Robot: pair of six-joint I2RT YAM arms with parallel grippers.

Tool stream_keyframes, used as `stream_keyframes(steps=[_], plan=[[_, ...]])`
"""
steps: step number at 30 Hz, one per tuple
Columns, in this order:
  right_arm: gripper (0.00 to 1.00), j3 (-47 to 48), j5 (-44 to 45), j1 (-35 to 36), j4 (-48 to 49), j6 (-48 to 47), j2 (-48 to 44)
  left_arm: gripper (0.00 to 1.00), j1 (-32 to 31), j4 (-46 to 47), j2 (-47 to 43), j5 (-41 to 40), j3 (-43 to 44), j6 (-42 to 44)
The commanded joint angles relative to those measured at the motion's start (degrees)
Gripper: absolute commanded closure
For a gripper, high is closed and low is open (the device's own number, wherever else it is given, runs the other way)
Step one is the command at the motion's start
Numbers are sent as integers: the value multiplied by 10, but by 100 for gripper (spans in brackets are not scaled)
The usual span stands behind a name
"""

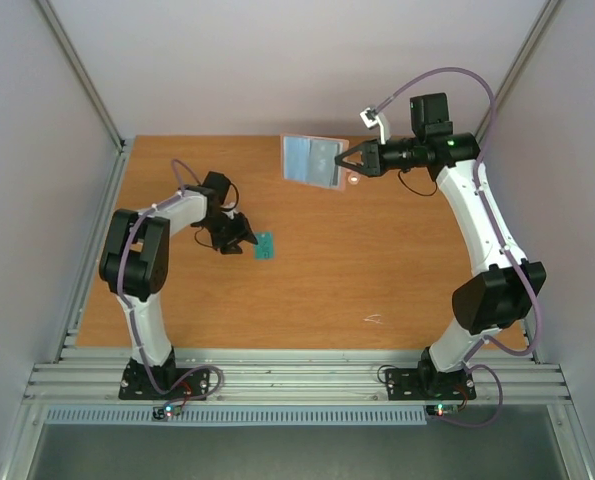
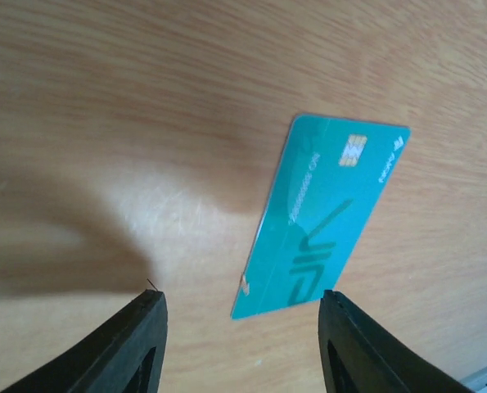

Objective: Take the credit cards out of the card holder

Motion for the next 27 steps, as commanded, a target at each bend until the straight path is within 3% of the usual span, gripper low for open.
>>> stream_keyframes(steps=[1, 4, 7, 11, 14, 20, 25, 26, 27], plan=[[99, 30, -31, -3, -10, -5, -7, 47, -1, -43, -72, -37, 6, 32], [99, 32, -43, -1, -2, 13, -18, 43, -1, -41, -160, -20, 7, 69], [99, 29, -45, 14, -7, 19, -34, 38, -1, 19, -270, 50, -16, 113], [99, 28, -74, 49, -42, 3, -57, 30, -3, 223, -432, 166, -99, 177], [99, 33, -117, 77, -88, -24, -71, 22, -6, 393, -526, 190, -184, 158], [99, 86, -115, 160, -218, -98, -65, 16, -25, 430, -610, 206, -244, 131], [99, 84, -91, 194, -205, -80, -73, 20, -52, 437, -654, 260, -256, 129], [99, 83, -81, 204, -197, -75, -73, 27, -58, 436, -659, 261, -257, 132], [99, 84, -68, 214, -193, -73, -72, 40, -62, 438, -662, 258, -260, 126]])
